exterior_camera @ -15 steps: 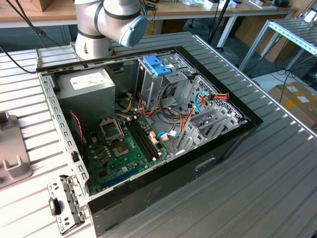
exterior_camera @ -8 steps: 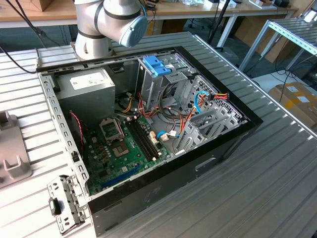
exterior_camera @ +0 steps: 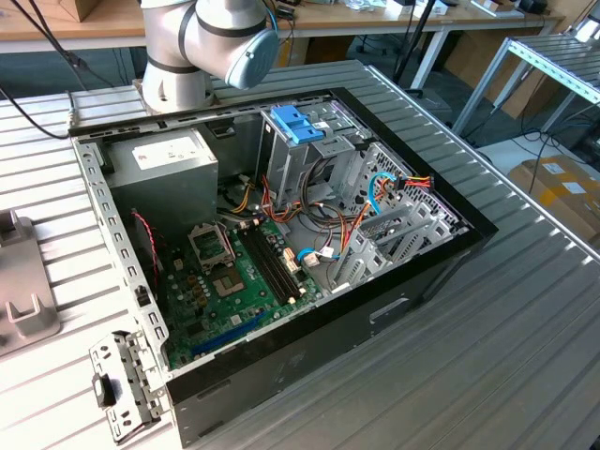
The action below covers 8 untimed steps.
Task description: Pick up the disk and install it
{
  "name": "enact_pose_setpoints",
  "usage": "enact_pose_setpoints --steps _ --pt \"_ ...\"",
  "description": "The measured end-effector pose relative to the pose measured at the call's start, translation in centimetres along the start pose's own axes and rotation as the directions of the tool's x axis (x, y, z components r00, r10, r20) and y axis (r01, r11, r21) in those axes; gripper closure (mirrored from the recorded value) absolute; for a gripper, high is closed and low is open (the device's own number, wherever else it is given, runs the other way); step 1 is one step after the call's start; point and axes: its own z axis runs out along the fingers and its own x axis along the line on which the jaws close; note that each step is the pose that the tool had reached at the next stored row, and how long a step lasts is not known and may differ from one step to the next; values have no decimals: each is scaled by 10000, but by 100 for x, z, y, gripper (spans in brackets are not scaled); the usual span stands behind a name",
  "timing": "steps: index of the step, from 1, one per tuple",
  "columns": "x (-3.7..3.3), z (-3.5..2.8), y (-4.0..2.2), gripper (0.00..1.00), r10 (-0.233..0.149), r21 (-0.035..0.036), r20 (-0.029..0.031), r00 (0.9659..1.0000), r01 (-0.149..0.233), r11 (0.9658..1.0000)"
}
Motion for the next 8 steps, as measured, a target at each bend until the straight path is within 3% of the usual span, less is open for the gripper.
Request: enact_pose_setpoints --steps 8 --pt "0 0 0 89 -568 -14 -25 9984 568 9984"
